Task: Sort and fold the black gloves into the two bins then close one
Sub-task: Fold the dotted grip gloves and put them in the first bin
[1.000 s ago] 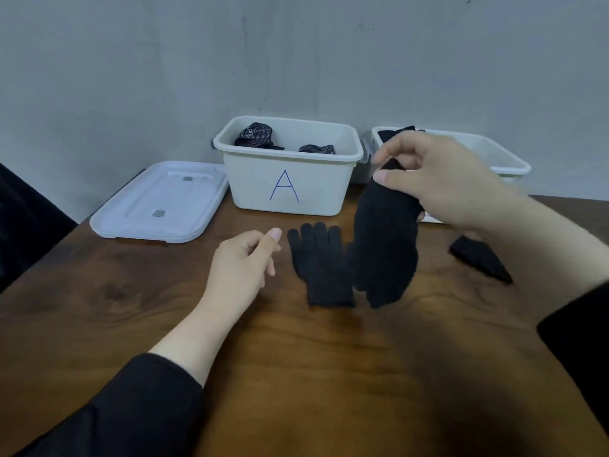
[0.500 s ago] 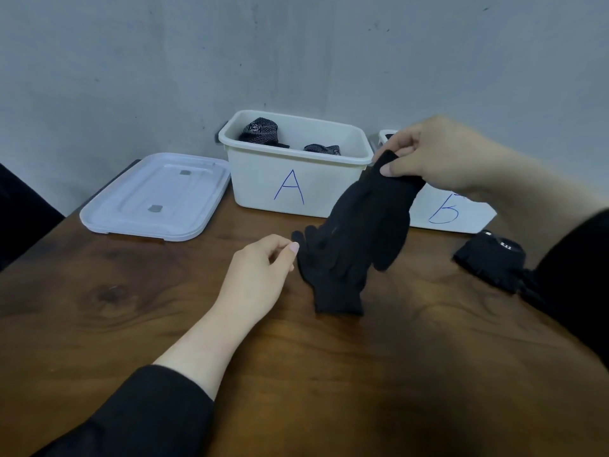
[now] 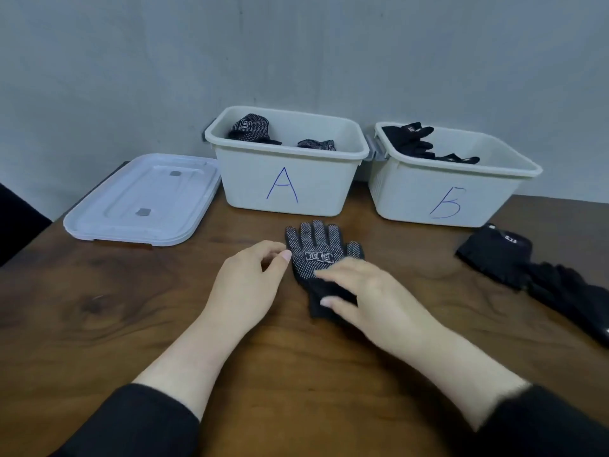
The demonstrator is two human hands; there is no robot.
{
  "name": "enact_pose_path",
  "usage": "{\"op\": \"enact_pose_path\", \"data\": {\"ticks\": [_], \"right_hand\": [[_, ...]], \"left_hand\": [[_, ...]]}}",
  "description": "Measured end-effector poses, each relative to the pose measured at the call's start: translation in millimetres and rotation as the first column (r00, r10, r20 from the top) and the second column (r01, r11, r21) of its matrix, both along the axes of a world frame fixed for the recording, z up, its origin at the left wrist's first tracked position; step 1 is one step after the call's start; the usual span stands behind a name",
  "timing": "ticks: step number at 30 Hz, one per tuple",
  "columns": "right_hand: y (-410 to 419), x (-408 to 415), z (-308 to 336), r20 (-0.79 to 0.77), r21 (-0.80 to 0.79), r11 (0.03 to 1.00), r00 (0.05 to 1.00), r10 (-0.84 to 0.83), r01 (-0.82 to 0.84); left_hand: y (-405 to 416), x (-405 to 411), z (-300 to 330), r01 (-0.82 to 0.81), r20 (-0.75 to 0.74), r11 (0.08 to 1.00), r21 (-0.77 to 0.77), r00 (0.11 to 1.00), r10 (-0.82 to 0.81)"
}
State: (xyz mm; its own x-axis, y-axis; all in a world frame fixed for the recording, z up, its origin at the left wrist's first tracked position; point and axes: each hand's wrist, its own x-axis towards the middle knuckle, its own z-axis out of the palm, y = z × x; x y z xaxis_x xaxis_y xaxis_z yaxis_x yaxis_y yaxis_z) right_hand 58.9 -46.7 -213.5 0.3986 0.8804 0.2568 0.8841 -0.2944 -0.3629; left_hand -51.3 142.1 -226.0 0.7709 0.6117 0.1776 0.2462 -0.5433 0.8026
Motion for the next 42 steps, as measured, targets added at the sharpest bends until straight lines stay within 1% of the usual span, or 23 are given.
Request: {"op": "enact_pose_path", "data": {"ticks": [2,4,6,9,12,13,16,19,21,23,25,26,28,31,32,35,37,38,40,42], "right_hand": [[-11.2,-6.9,-15.3,-0.121,0.055,0.996,0.991,-0.062,0.069],[-17.9,-5.8,-21.9,-0.153,0.107,0.988,0.984,-0.094,0.111],[-18.6,-2.9,-27.8,-0.139,0.146,0.983,0.986,-0.090,0.111],[-16.5,-2.0,-32.6,-0.094,0.162,0.979,0.990,-0.105,0.119],[-16.9,-3.9,-30.6,-0.018,0.093,0.994,0.999,-0.047,0.049],[-18.3,-3.5,-28.6,-0.030,0.066,0.998,0.999,-0.012,0.014],[-28.5,9.3,-20.4,-0.136,0.085,0.996,0.990,0.038,-0.026],[-39.8,27.0,-19.6,-0.149,0.004,0.997,0.986,0.077,-0.077],[-42.3,29.8,-24.7,-0.153,-0.006,0.997,0.985,0.081,-0.083],[-39.9,27.0,-30.2,-0.087,0.015,0.998,0.994,0.069,-0.068],[-34.5,24.7,-32.4,0.011,0.029,0.998,0.999,0.048,-0.049],[-31.8,24.0,-32.2,0.035,0.033,0.999,0.999,0.039,-0.040],[-28.5,22.4,-29.3,0.027,0.043,0.999,0.999,0.030,-0.032],[-29.8,22.5,-24.3,-0.062,0.062,0.998,0.997,0.034,-0.030],[-30.9,22.3,-22.6,-0.089,0.070,0.997,0.995,0.040,-0.034],[-31.7,21.7,-20.9,-0.111,0.055,0.998,0.993,0.049,-0.043],[-29.2,22.4,-22.3,-0.107,0.013,0.999,0.994,0.031,-0.030],[-27.7,23.3,-23.7,-0.099,0.016,1.000,0.995,0.018,-0.017],[-26.5,22.9,-23.6,-0.089,0.087,0.996,0.996,-0.030,0.038],[-28.8,18.8,-18.8,-0.168,0.155,0.981,0.982,-0.088,0.115]], "left_hand": [[-1.2,0.4,-2.4,0.024,-0.028,0.999,0.021,0.999,-0.023],[-2.3,1.7,-4.9,0.056,-0.064,0.996,0.076,0.997,-0.051],[-4.0,3.5,-8.6,0.097,-0.113,0.981,0.165,0.990,-0.079],[-6.8,7.4,-13.7,0.153,-0.188,0.950,0.273,0.977,-0.103],[-9.2,10.1,-15.9,0.172,-0.233,0.927,0.332,0.968,-0.096],[-9.1,10.7,-15.8,0.173,-0.242,0.924,0.341,0.966,-0.092],[-8.1,11.5,-13.9,0.187,-0.248,0.923,0.336,0.963,-0.105],[-3.6,9.4,-11.9,0.232,-0.191,0.923,0.307,0.965,-0.179],[1.0,7.2,-10.9,0.350,-0.177,0.882,0.315,0.935,-0.308],[5.4,4.7,-11.0,0.461,-0.202,0.829,0.317,0.887,-0.415],[8.2,3.2,-11.1,0.499,-0.211,0.816,0.292,0.866,-0.454],[8.2,2.7,-10.6,0.506,-0.210,0.811,0.292,0.862,-0.462],[6.1,2.3,-9.6,0.538,-0.224,0.784,0.311,0.843,-0.489],[0.3,3.5,-8.9,0.589,-0.286,0.734,0.338,0.807,-0.517],[-0.2,5.0,-10.4,0.587,-0.279,0.725,0.362,0.810,-0.516],[1.7,6.3,-11.2,0.531,-0.183,0.742,0.410,0.845,-0.503],[1.0,6.2,-7.3,0.509,-0.125,0.774,0.376,0.856,-0.502],[-0.8,5.6,-4.2,0.506,-0.120,0.784,0.361,0.858,-0.499],[-4.3,3.6,1.6,0.483,-0.134,0.805,0.345,0.874,-0.467],[-7.0,0.2,5.9,0.444,-0.148,0.837,0.320,0.896,-0.418]]}}
